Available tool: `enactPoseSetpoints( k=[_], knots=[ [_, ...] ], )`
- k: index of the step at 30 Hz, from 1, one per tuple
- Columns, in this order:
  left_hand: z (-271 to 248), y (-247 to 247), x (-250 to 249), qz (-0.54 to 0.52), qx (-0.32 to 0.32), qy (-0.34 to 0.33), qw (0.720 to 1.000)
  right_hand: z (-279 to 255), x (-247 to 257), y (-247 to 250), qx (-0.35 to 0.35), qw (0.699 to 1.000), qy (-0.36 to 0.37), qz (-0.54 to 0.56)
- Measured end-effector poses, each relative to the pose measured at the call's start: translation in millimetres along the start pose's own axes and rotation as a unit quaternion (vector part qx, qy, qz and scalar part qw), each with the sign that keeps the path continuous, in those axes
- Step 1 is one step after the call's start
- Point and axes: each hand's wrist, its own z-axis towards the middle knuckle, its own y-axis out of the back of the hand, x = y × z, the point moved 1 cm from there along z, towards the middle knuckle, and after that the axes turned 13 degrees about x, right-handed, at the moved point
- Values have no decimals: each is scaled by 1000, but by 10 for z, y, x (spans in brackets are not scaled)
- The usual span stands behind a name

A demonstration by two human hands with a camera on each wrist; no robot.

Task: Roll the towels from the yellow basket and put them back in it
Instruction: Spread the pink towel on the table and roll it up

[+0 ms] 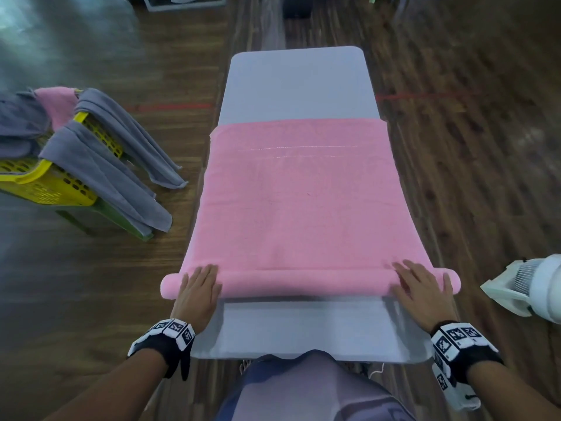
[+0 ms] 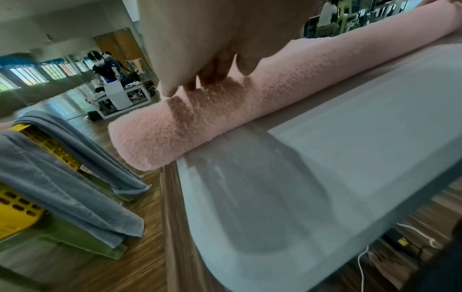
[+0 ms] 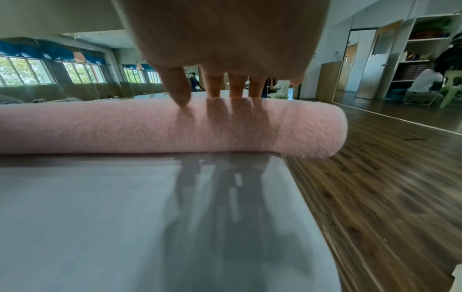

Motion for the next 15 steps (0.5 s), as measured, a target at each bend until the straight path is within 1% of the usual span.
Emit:
enactPoseSetpoints(
  k=[3, 5, 8, 11, 13, 15],
  knots=[
    [-59, -103, 22, 44, 32, -29, 998, -86, -14, -167, 28, 999, 7, -16],
    [-98, -122, 54, 47, 57, -24, 997, -124, -45, -240, 25, 999, -6, -27],
    [-49, -48, 56, 50, 37, -27, 998, -69, -13, -142, 36, 998, -22, -38],
    [66, 69, -21, 4, -4, -13, 1000, 31, 18, 3, -8, 1000, -18, -18],
    [97, 46, -58, 1, 9, -20, 1000, 38, 19, 13, -19, 1000, 9, -1],
    [66, -38, -34, 37, 33, -30, 998, -22, 30, -82, 10, 1000, 20, -13]
  ],
)
